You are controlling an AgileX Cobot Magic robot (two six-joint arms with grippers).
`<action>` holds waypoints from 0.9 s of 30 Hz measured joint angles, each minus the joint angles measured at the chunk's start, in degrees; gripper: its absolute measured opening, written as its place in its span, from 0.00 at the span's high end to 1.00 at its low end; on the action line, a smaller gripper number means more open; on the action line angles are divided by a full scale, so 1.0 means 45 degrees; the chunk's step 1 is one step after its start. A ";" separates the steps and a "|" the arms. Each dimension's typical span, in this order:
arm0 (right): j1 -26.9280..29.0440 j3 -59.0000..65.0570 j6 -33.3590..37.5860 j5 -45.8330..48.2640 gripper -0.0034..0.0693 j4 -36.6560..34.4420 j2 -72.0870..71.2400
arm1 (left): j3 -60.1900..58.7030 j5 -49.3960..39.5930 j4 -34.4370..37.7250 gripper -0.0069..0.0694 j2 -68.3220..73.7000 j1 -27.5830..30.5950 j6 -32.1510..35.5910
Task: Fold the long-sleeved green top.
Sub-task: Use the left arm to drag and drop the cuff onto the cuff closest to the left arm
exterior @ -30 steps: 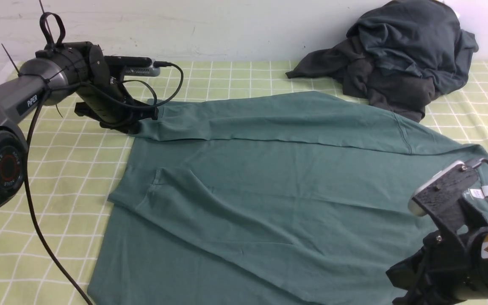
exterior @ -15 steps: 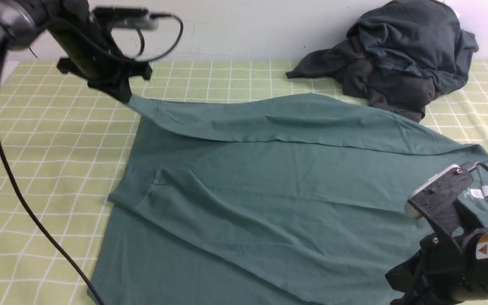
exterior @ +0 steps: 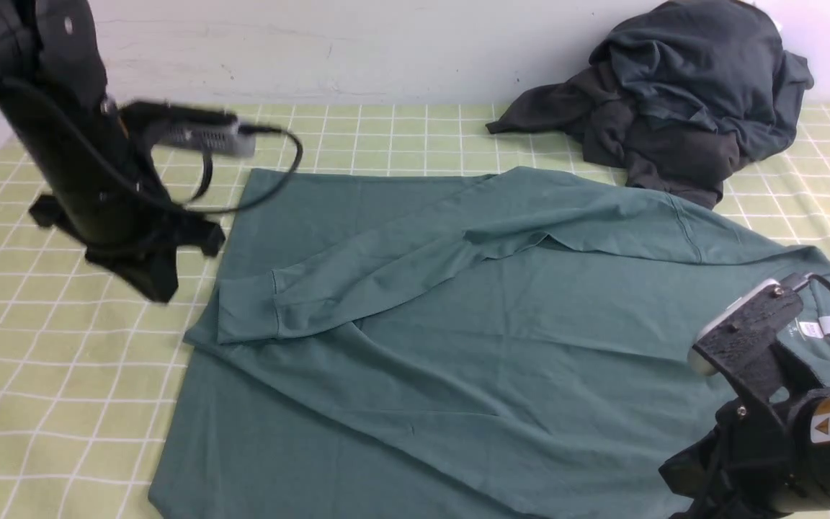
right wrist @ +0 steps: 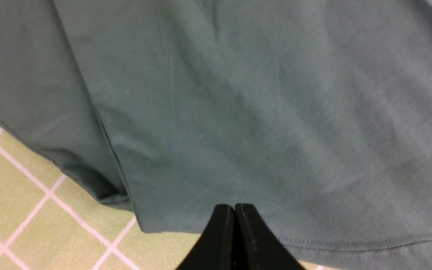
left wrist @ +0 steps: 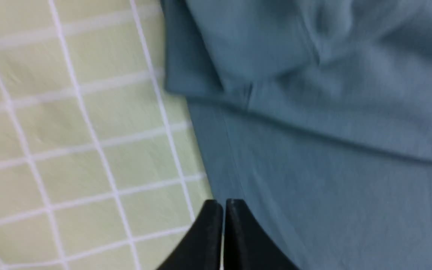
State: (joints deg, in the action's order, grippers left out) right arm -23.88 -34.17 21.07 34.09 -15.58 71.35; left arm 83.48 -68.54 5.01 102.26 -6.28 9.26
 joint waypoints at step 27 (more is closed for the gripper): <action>0.4048 -0.9819 -0.4448 0.3086 0.47 0.3033 0.7466 | -0.2117 0.6284 0.1598 0.41 0.1363 -0.0333 0.0053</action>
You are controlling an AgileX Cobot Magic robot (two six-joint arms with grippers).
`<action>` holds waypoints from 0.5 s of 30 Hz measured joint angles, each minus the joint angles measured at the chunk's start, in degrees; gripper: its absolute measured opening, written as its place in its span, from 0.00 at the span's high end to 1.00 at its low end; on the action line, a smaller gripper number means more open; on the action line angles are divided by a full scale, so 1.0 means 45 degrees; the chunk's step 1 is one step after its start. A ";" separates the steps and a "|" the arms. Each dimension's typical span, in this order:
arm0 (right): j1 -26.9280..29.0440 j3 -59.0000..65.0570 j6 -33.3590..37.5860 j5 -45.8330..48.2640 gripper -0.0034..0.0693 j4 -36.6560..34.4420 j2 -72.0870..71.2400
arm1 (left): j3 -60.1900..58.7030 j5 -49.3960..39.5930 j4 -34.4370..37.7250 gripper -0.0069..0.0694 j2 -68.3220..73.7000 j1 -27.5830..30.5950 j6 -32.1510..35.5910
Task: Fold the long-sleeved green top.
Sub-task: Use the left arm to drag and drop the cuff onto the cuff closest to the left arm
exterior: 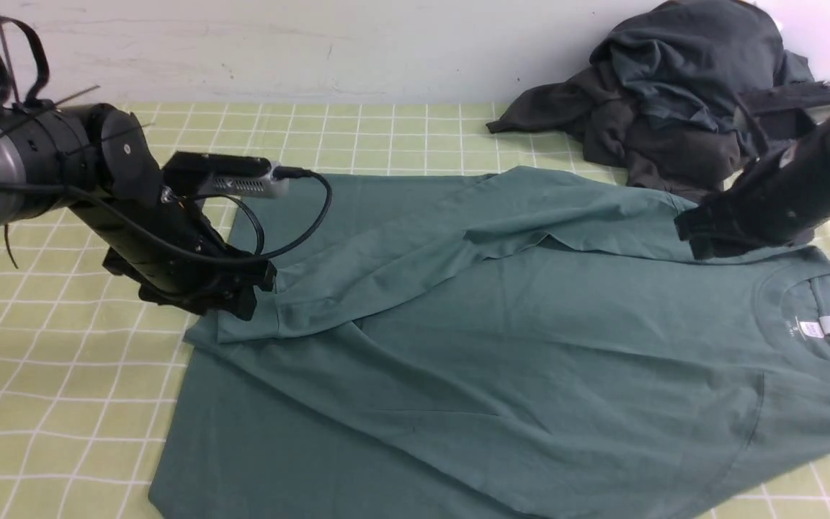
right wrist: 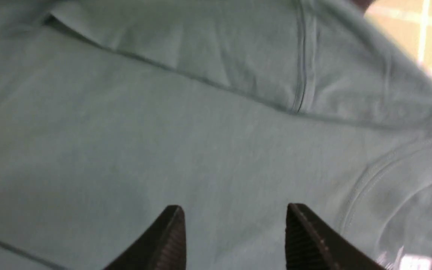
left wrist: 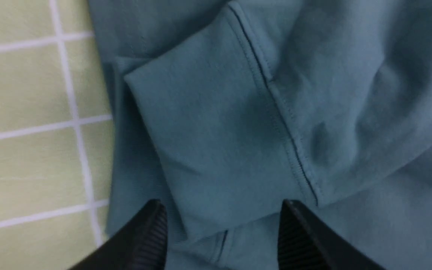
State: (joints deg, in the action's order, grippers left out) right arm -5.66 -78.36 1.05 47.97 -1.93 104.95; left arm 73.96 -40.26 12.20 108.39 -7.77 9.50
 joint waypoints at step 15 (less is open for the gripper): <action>-0.1391 -0.0102 0.3603 0.4024 0.47 -0.4378 -0.2170 | -0.0003 0.0766 0.0744 0.89 0.0707 -0.0012 0.0049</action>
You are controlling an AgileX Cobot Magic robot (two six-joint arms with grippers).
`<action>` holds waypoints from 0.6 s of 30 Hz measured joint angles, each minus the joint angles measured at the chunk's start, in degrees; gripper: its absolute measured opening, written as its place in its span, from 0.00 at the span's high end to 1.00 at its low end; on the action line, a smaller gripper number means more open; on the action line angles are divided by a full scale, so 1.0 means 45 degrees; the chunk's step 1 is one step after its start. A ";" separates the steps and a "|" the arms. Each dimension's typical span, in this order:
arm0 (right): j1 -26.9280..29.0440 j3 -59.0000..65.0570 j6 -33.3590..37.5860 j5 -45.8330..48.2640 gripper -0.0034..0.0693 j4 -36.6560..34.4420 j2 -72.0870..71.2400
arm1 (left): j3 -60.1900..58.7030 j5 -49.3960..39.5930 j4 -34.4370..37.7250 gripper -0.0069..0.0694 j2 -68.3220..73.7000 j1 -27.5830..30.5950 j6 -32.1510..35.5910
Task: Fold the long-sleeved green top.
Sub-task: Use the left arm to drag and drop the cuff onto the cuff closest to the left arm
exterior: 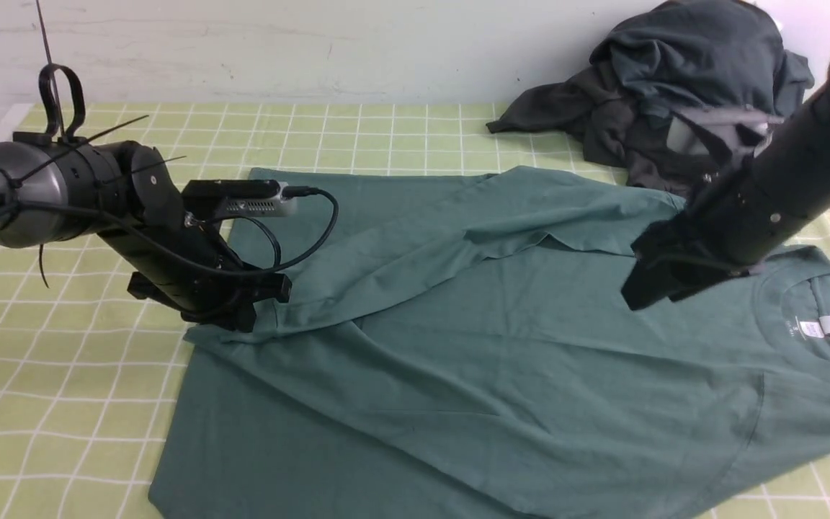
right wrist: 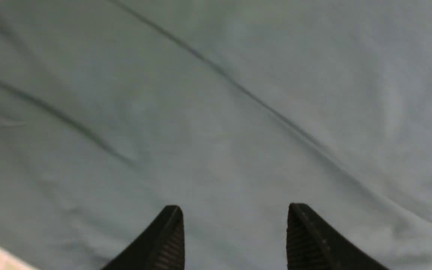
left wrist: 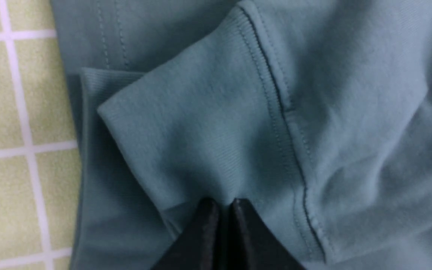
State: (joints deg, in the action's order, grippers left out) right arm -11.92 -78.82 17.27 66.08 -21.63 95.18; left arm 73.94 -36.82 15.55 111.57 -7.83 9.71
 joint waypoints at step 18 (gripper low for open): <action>-0.1031 -0.0009 0.0123 0.0643 0.47 0.0430 -0.2102 | -0.0024 -0.5357 -0.1334 0.90 -0.3306 -0.0105 0.0277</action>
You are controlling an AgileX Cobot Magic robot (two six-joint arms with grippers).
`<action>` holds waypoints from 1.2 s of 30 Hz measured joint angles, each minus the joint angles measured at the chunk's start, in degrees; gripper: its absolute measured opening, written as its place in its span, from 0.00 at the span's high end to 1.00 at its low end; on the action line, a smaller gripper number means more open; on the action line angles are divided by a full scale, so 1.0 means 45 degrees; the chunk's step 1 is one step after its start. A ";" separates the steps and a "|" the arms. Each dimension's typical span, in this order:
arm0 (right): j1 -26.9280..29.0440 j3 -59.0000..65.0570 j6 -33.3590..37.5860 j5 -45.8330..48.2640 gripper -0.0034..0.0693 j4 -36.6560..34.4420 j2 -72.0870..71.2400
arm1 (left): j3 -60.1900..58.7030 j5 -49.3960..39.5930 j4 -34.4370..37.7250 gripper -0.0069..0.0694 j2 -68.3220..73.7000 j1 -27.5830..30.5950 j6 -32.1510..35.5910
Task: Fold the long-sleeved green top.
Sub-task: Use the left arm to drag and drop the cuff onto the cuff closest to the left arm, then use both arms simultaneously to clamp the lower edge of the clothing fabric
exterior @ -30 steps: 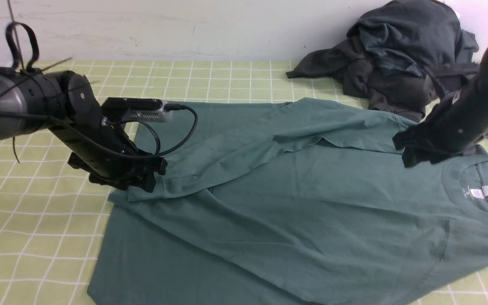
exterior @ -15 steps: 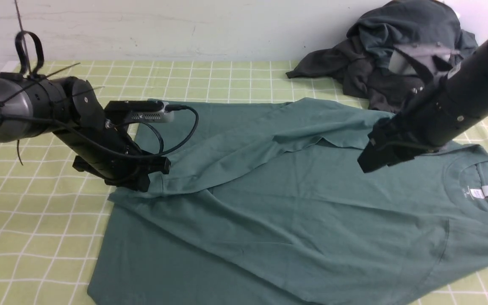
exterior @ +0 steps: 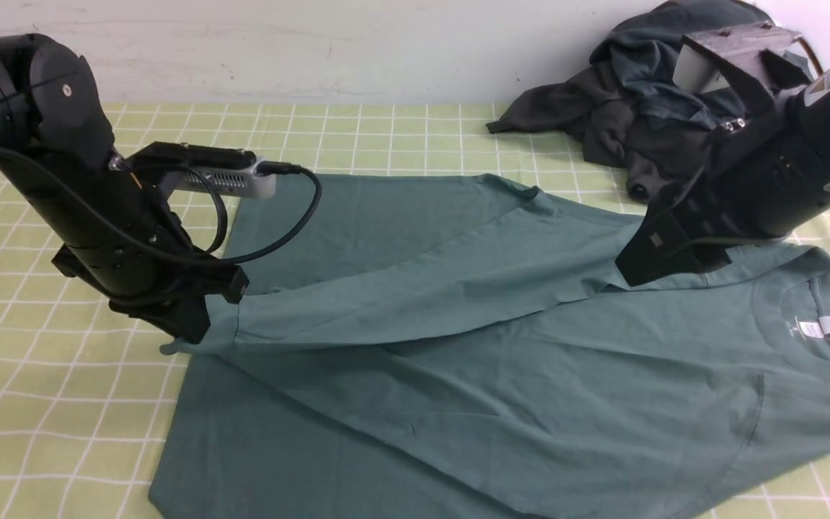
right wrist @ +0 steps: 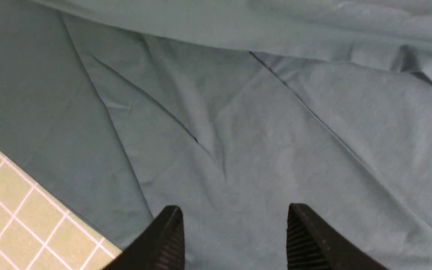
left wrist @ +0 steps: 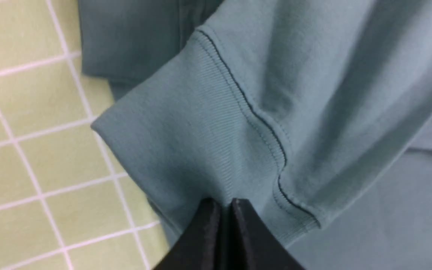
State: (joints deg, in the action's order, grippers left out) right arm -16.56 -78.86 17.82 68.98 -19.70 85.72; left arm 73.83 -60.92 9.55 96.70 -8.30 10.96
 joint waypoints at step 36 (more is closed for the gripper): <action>0.0000 0.5270 0.2412 -0.2381 0.47 -0.2639 -0.1345 | -0.5900 0.2124 -0.2888 0.40 -0.0646 -0.5950 0.3241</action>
State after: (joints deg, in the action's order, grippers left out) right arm -16.56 -55.15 28.67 58.27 -31.58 79.67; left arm 47.29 -51.36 -3.45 93.79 -35.07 25.55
